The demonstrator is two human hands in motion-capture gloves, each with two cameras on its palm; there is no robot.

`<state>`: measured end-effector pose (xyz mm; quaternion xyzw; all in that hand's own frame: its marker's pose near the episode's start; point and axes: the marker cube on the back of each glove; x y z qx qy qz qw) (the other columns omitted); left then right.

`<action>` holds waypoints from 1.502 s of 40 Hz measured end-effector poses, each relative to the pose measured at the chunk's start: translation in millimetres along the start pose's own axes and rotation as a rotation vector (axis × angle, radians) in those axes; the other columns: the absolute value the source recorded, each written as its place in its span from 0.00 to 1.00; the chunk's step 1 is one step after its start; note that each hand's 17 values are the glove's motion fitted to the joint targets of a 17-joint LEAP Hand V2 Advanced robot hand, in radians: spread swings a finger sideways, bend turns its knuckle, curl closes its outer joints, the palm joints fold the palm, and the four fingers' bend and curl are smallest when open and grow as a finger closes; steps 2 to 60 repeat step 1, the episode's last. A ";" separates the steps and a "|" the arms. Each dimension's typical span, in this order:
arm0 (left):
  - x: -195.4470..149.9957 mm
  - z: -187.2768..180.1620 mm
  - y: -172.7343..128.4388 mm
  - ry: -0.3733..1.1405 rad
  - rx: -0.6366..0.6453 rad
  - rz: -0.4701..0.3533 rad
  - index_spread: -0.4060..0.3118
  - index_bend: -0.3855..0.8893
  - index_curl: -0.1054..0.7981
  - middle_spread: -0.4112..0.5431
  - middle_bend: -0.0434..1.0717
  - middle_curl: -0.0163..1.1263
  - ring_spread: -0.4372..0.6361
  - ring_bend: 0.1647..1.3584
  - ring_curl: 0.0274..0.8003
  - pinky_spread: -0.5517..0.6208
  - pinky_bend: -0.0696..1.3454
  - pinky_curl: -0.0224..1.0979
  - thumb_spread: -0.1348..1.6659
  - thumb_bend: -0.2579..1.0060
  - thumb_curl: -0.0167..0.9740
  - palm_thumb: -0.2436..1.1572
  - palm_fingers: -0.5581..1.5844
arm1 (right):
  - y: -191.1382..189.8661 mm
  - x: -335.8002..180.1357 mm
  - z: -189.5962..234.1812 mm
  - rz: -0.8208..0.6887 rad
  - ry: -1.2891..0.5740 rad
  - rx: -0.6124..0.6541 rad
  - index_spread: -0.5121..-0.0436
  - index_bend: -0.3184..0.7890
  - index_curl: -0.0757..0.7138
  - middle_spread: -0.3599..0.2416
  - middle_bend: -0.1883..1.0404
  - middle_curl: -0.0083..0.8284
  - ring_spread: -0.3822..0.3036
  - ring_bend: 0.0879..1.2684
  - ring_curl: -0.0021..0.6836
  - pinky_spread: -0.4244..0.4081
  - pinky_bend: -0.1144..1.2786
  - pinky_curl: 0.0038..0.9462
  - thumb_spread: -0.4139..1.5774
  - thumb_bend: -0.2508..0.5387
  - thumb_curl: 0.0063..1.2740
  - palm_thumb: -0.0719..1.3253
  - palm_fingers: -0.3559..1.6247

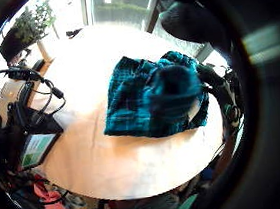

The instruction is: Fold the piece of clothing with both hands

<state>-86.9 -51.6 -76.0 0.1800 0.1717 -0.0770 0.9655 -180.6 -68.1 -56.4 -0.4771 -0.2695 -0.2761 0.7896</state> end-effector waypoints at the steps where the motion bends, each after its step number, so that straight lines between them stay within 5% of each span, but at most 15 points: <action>1: 5.0 10.7 1.0 0.034 -0.036 0.012 0.35 0.42 0.51 0.34 0.20 0.34 0.51 0.18 0.37 0.62 0.37 0.33 0.92 0.26 0.31 0.64 0.51 | 9.1 10.1 -5.0 -0.018 0.083 0.001 0.39 0.41 0.39 0.35 0.27 0.48 0.42 0.32 0.60 0.42 0.62 0.45 0.74 0.26 0.38 0.50 0.35; 60: 5.0 10.7 1.0 0.034 -0.036 0.012 0.35 0.42 0.51 0.34 0.20 0.34 0.51 0.18 0.37 0.62 0.37 0.33 0.92 0.26 0.31 0.64 0.51 | 9.1 10.1 -5.0 -0.018 0.083 0.001 0.39 0.41 0.39 0.35 0.27 0.48 0.42 0.32 0.60 0.42 0.62 0.45 0.74 0.26 0.38 0.50 0.35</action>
